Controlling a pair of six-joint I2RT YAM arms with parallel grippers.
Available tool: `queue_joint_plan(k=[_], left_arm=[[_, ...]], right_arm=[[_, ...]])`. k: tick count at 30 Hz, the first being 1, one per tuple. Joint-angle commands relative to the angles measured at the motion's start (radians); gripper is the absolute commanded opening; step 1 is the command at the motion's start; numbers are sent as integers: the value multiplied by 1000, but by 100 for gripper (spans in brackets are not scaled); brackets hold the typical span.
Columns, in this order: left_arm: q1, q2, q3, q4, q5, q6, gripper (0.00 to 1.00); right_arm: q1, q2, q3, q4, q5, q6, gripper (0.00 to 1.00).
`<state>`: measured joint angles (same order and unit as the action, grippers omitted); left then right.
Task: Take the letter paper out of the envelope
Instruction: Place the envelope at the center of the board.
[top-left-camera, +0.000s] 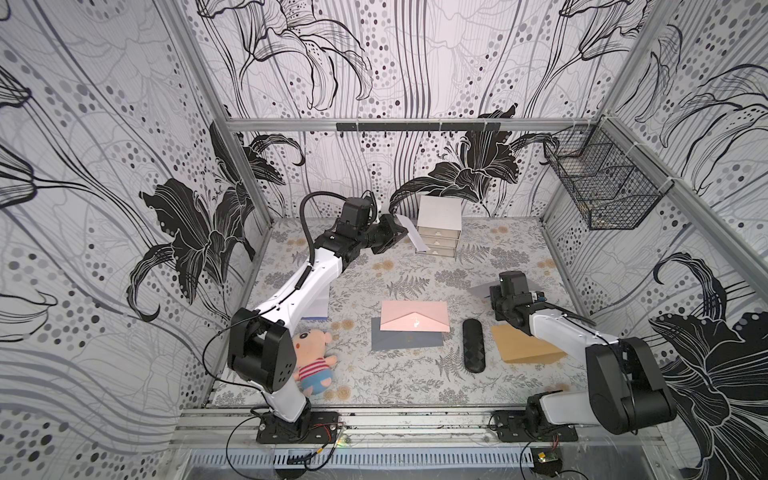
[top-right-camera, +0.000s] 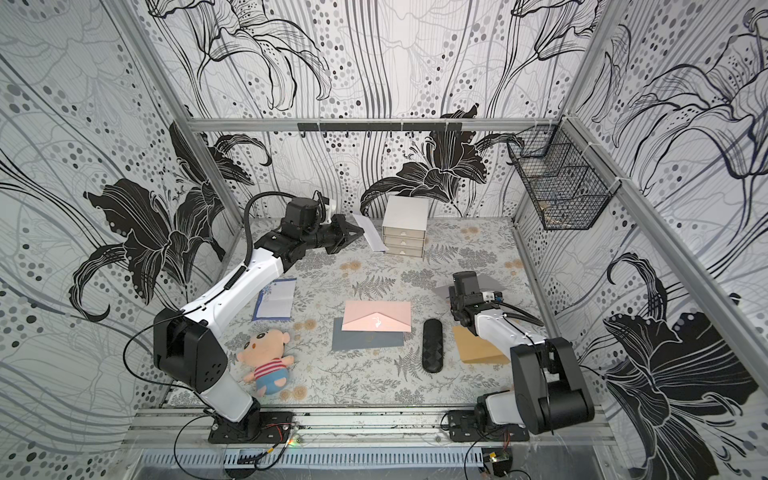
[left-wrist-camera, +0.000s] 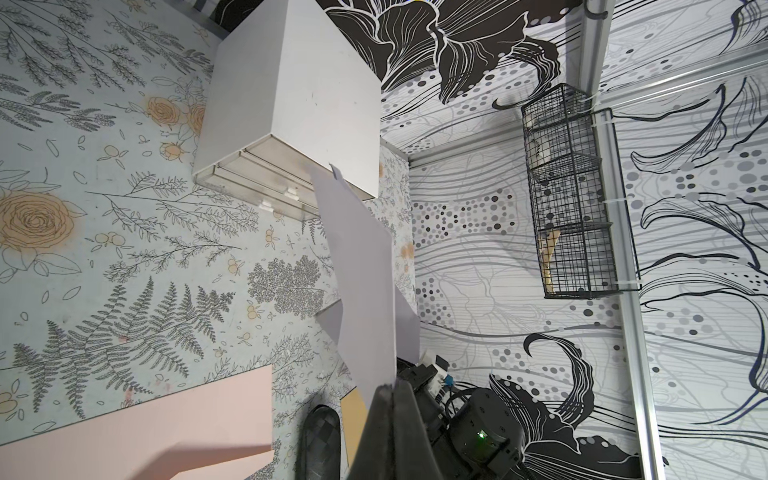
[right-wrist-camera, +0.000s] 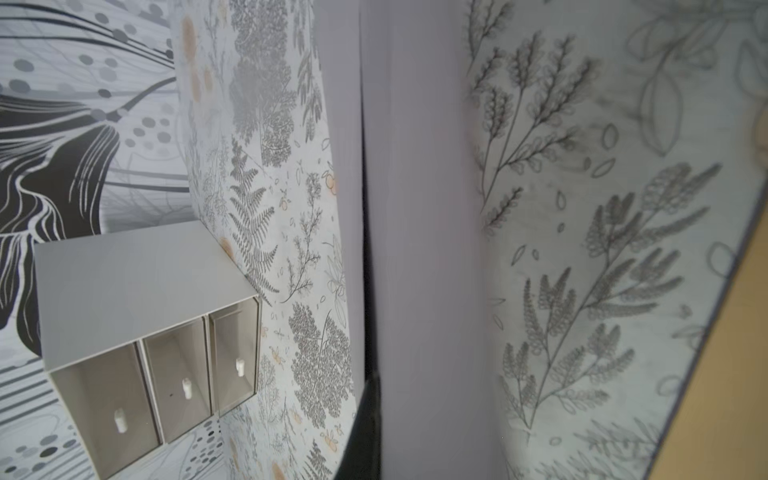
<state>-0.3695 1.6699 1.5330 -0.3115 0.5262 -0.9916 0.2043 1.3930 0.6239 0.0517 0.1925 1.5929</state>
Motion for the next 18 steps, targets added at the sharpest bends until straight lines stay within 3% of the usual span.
queue_joint_plan(k=[1,5,11,15,18], left_arm=[[-2,-42,-1,60,18,0,0],[-3,-40,0,58,22,2,0],[-3,-37,4,54,25,5,0],[-3,-35,1,48,26,11,0],[-3,-28,-3,48,29,10,0]], right_arm=[[-5,12,-16,84,31,65,0],[-5,40,-61,130,44,118,0],[-6,74,-85,141,41,166,16],[-6,64,-86,70,34,186,33],[-6,40,-59,-39,30,190,52]])
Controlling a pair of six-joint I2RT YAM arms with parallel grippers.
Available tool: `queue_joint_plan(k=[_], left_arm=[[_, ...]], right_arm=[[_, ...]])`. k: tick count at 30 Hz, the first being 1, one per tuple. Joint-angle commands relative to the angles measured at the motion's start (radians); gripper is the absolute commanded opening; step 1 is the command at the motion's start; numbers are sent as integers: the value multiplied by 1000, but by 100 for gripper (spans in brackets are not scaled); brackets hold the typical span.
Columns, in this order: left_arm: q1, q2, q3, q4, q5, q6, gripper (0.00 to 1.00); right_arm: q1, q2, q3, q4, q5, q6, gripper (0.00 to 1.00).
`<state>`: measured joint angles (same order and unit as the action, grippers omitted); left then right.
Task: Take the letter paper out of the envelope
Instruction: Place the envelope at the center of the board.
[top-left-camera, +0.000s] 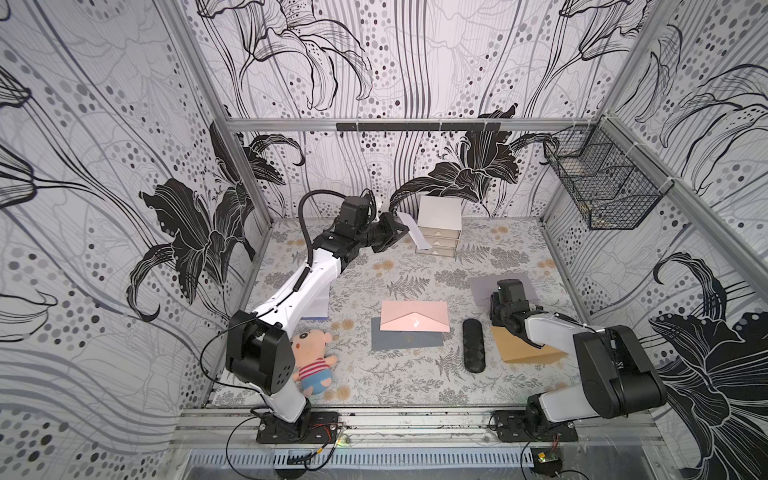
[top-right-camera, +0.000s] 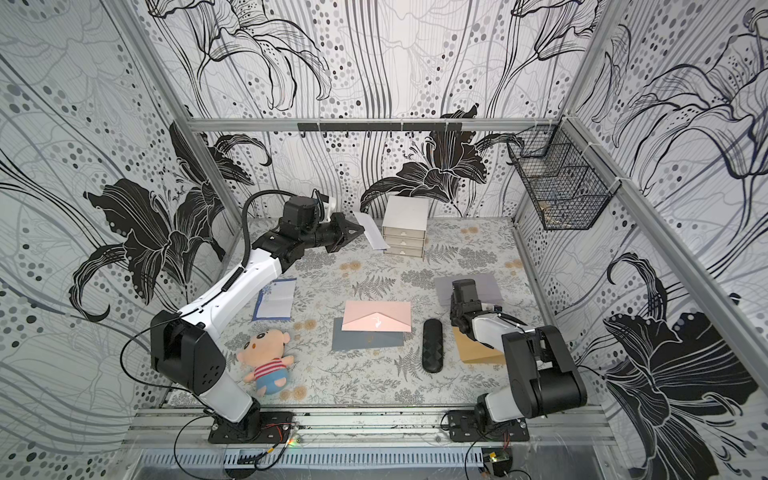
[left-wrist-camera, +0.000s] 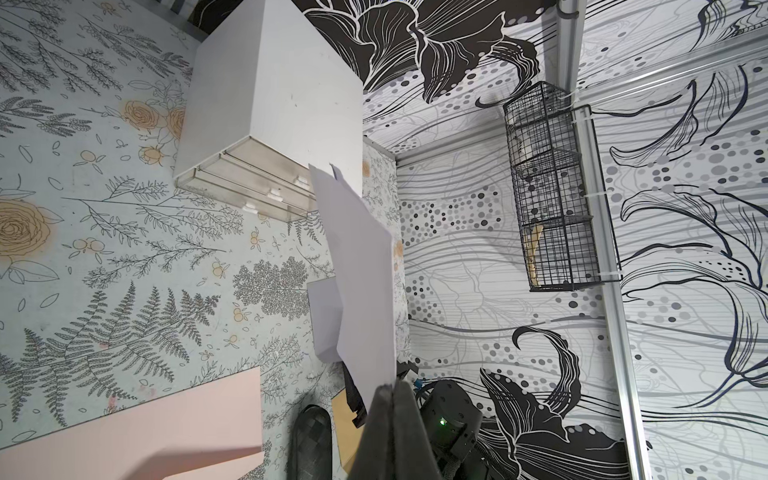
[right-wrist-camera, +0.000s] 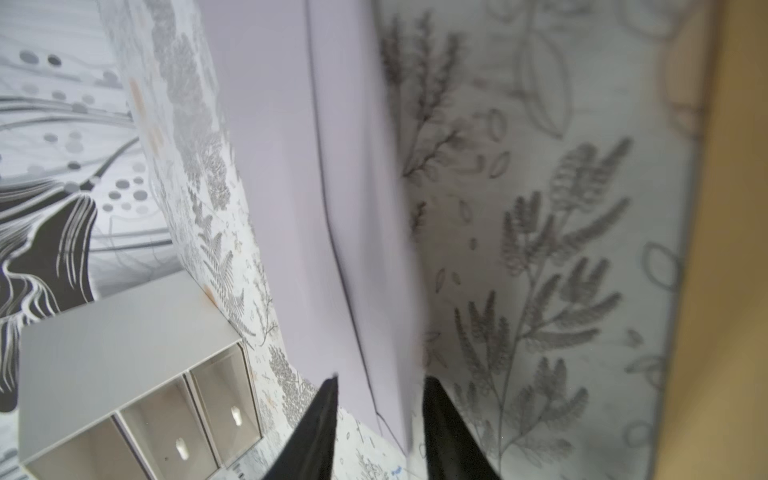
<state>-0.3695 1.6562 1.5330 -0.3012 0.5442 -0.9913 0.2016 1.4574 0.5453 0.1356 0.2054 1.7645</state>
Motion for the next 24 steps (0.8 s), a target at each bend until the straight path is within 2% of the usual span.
queue_joint_plan(k=[1,4,7,11,14,17,20,23,24], left_arm=[[-3,-12,-4,40,14,10,0],[-3,-6,0,41,17,11,0],[-2,3,8,37,19,20,0],[-1,19,27,32,30,34,0],[5,40,44,34,60,51,0],[22,58,56,38,98,65,0],[38,75,63,62,149,67,0],[50,97,79,80,203,71,0],[55,106,82,94,224,67,0]], right_arm=[[-4,-36,33,-159,15,12,58],[-4,-73,107,-352,9,-9,74],[-4,-104,211,-589,-5,-50,83],[-3,-171,306,-745,-30,-121,87],[-1,-215,414,-834,-43,-243,88],[26,-230,548,-867,-73,-387,87],[81,-205,690,-781,-133,-579,85],[115,-142,813,-718,-269,-699,83],[116,-122,826,-650,-348,-714,82]])
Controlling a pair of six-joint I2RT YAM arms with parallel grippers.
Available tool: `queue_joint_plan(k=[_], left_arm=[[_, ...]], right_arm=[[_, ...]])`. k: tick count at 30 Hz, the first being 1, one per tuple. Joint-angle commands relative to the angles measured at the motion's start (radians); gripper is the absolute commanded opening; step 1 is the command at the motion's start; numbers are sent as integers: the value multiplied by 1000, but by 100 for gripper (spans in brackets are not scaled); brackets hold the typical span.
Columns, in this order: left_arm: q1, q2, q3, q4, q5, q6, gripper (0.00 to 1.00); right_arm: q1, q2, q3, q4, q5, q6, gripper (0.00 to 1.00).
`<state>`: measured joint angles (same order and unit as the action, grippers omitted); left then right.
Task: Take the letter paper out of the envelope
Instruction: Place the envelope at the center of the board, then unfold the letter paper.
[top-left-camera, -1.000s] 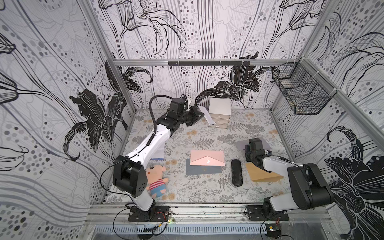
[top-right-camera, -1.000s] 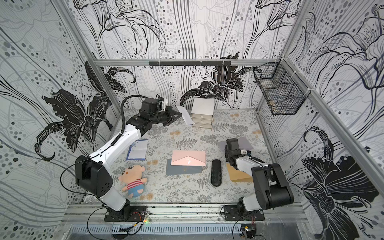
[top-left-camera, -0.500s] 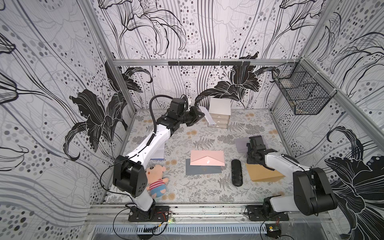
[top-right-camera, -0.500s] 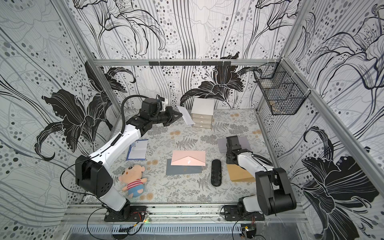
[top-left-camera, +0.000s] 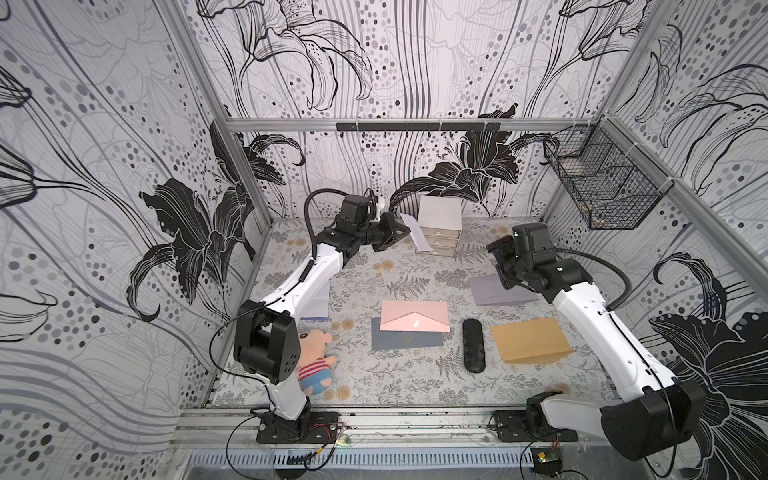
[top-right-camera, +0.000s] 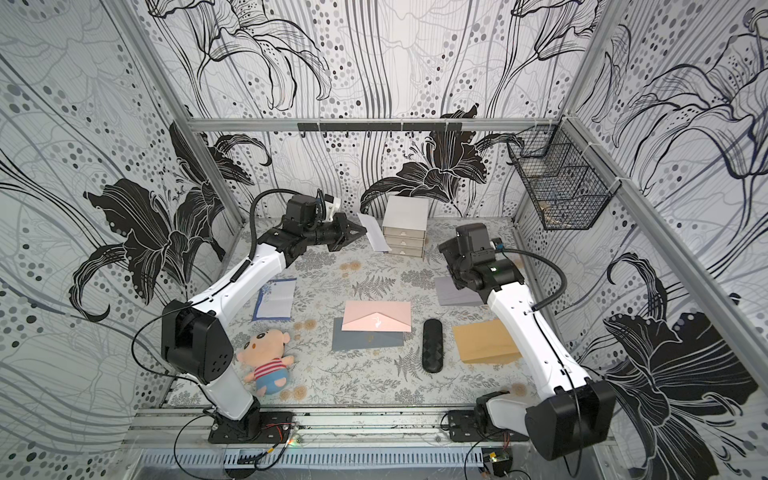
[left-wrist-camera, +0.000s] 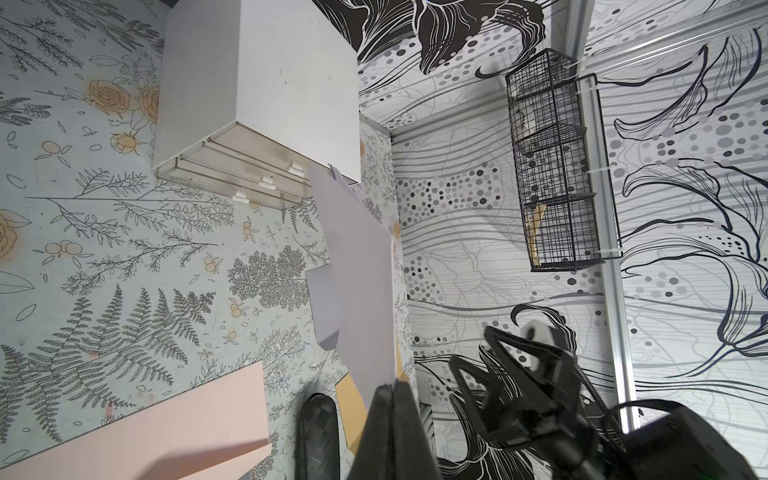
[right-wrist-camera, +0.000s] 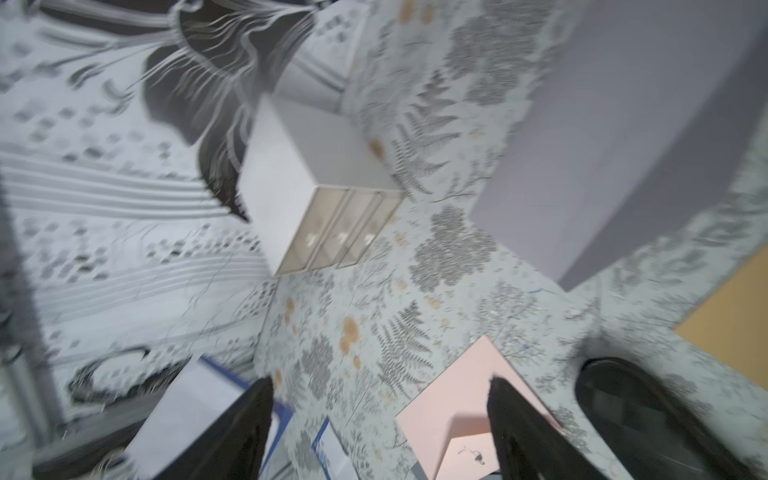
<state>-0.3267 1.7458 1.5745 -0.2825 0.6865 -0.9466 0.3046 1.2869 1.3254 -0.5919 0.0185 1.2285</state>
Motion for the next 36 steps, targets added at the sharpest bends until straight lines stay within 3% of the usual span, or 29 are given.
queue_joint_plan(k=[1,4,7,10,13,19,36], left_arm=[[14,23,44,85,101,18,0],[22,39,51,113,140,0,0],[25,50,53,135,157,-25,0],[25,54,53,140,155,-36,0],[25,56,56,147,151,-45,0],[25,64,56,163,148,-57,0],[25,84,63,174,147,-67,0]], right_arm=[[13,64,38,159,-245,-178,81],[13,127,18,365,-465,-141,79],[12,190,25,463,-598,-114,80],[-6,226,-20,547,-651,-53,78],[-22,240,-110,695,-666,39,70],[-23,267,-171,780,-683,116,62],[-20,284,-181,841,-710,175,42]])
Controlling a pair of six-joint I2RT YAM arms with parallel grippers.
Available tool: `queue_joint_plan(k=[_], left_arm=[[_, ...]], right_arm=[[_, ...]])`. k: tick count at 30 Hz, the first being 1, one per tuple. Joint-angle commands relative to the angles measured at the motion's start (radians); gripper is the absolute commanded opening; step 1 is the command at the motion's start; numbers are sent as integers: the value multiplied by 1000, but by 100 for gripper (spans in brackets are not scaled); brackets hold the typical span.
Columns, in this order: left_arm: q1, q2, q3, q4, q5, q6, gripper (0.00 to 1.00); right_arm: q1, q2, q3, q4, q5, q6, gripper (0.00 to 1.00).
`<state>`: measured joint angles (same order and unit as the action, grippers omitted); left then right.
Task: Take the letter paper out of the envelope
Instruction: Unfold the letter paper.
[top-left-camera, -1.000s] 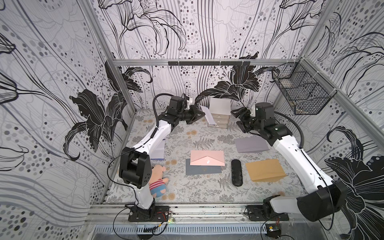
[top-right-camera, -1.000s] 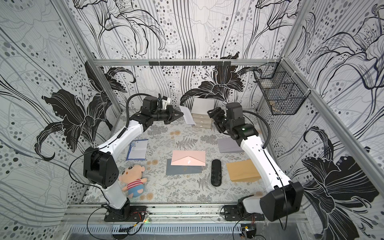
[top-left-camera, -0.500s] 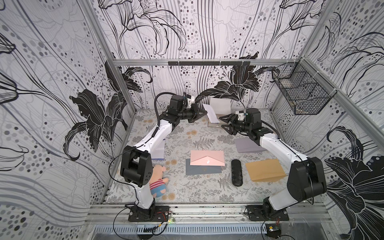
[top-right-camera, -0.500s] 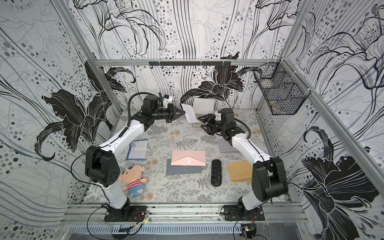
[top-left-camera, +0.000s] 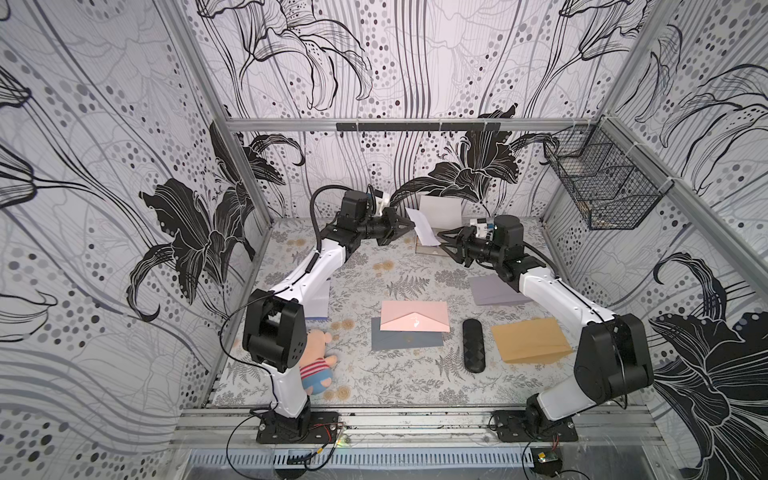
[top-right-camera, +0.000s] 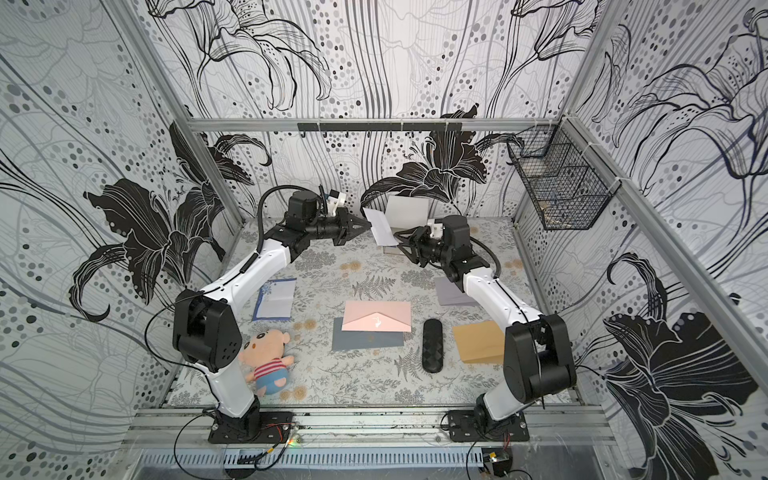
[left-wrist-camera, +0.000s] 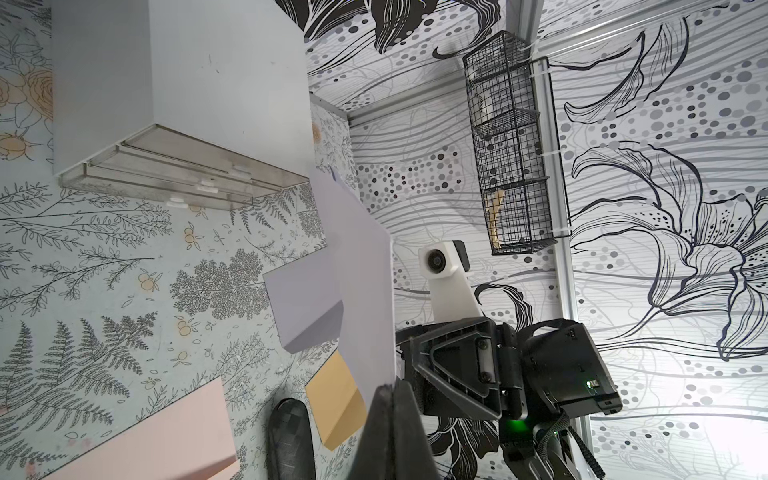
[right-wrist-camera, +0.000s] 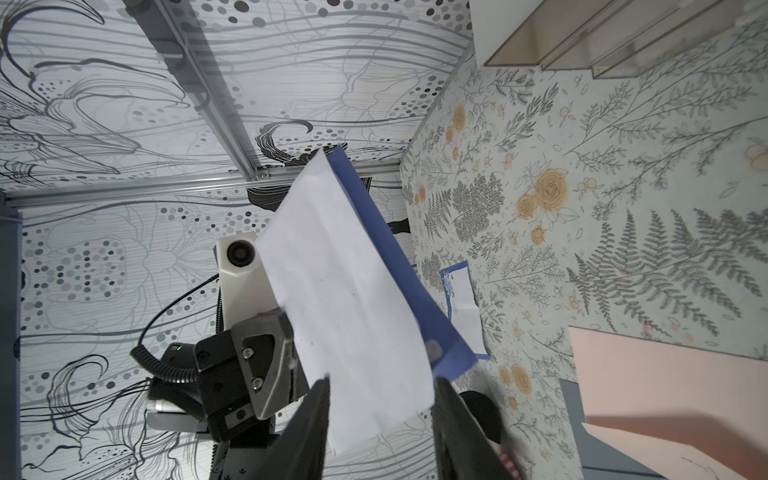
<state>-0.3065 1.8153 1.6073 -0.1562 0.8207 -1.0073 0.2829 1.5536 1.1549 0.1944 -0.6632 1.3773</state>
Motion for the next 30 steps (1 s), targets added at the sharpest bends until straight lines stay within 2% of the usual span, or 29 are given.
queue_joint_plan(k=[1,9,15,21,23,27,30], left_arm=[[5,14,30,48,13,-7,0],[5,15,7,98,12,-45,0],[4,21,-22,168,12,-102,0],[5,22,-27,168,11,-101,0],[5,17,-29,161,9,-95,0],[5,12,-24,148,2,-82,0],[5,13,-23,144,1,-80,0]], right_arm=[[2,20,-11,58,-30,30,41],[4,31,-68,183,-34,115,39],[5,42,-47,218,-37,133,38],[5,28,-40,189,-29,118,38],[5,14,-44,150,-24,99,40],[4,-26,-46,52,-3,45,52],[4,-58,-18,-52,10,-16,55]])
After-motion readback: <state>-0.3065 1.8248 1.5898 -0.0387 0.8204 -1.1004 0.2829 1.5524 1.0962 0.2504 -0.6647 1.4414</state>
